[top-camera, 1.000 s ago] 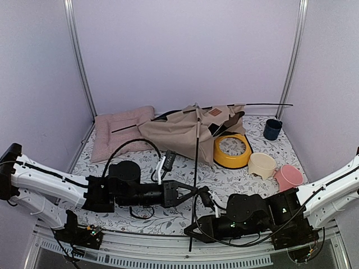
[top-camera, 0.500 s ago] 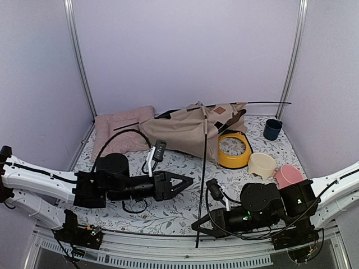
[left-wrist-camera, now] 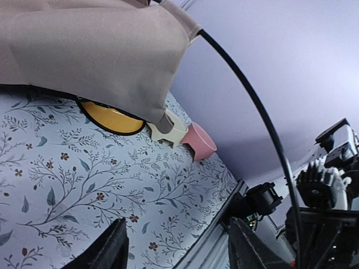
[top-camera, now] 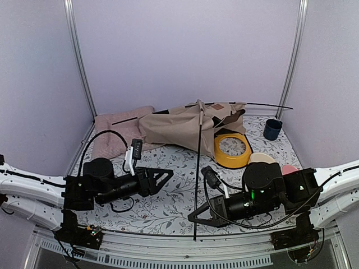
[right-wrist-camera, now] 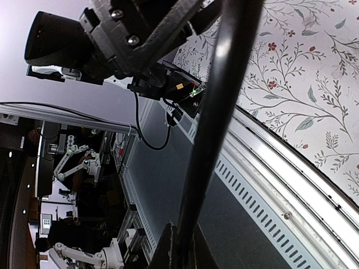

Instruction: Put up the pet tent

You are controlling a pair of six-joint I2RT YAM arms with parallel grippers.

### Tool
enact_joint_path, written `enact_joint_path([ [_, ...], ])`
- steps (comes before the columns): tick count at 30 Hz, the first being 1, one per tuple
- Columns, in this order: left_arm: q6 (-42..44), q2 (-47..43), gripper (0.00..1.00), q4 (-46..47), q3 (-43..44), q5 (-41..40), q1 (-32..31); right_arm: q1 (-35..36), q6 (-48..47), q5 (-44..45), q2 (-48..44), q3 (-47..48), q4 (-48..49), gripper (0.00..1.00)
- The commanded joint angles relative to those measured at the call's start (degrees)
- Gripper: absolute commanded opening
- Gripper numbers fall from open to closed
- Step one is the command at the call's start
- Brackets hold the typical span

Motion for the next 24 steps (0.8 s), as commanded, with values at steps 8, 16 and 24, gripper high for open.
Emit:
enact_joint_path([
  [8,3.59,20.84,0.73,18.56,4.74,4.77,6.11,-6.35,-3.1,-8.96,1.12,5.37,0.99,0.0],
  [16,5.79,32.14,0.75,26.25,13.95,5.9,7.09,-7.01,-2.67,-9.65,2.22,6.37,-0.07,0.0],
  [24,3.56,38.57,0.82,24.29,21.95,-0.2,7.29,-7.13,-2.0,-9.69,2.67,6.52,-0.27,0.0],
])
